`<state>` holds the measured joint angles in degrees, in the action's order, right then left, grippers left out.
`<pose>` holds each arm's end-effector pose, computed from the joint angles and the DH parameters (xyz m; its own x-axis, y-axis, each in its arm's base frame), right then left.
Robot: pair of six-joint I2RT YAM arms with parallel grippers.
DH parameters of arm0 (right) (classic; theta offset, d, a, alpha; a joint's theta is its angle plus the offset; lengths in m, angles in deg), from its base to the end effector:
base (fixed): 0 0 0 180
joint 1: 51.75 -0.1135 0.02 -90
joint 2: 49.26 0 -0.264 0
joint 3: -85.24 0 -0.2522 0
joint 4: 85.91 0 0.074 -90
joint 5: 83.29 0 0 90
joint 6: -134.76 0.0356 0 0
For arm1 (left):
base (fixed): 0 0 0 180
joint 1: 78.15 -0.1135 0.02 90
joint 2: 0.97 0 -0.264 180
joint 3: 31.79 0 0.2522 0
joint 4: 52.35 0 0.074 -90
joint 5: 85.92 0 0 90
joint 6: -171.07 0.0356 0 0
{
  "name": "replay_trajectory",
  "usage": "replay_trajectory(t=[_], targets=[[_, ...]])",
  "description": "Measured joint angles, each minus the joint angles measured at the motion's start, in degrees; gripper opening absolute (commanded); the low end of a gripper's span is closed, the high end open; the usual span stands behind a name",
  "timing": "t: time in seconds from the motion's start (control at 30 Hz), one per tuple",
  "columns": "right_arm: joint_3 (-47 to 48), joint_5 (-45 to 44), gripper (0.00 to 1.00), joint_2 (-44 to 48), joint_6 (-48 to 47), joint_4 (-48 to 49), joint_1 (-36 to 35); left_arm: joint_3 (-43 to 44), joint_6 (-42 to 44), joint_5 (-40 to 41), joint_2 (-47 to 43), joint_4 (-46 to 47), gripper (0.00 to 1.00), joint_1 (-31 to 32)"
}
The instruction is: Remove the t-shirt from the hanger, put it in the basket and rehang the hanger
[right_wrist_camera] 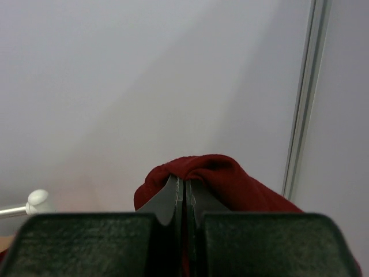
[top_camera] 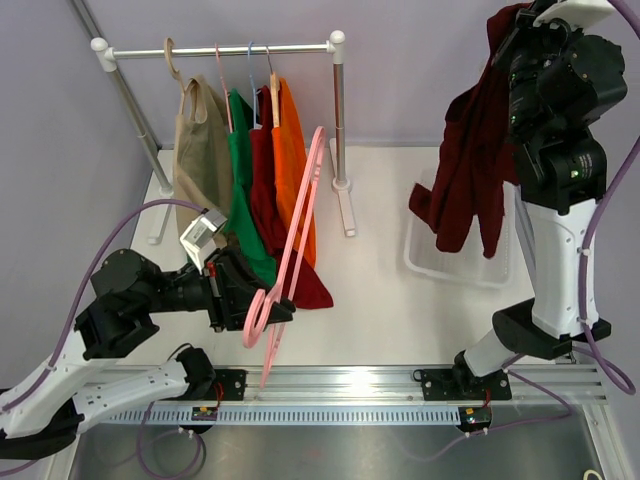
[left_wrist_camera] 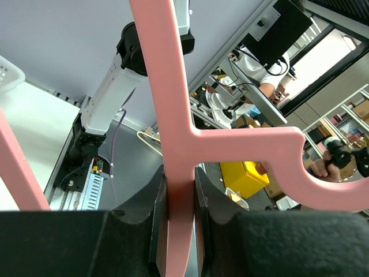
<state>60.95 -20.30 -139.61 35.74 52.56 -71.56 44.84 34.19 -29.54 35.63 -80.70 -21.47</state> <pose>0.2157 0.0605 0.6494 0.3615 -0.0183 -0.9322 0.1474 0.9884 0.0378 0.0399 -0.0966 0.4541 -0.6493 -0.1188 -0.7512 0.7604 -0.1205 -0.6382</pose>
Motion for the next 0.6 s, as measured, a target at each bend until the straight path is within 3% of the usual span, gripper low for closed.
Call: replay_trajectory(t=[0.1,0.4,0.6], targets=[[-3.0,-0.4,0.0,0.9,-0.1,0.0,0.0,0.3,0.5,0.3,1.0,0.0,0.0,0.0],[-38.9,-1.4,0.0,17.0,0.7,8.8,1.4,0.4,1.0,2.9,2.5,0.1,0.0,0.0],[-63.4,-3.1,0.0,25.0,7.5,14.7,6.4,0.2,0.1,5.6,4.2,3.0,0.0,0.0]])
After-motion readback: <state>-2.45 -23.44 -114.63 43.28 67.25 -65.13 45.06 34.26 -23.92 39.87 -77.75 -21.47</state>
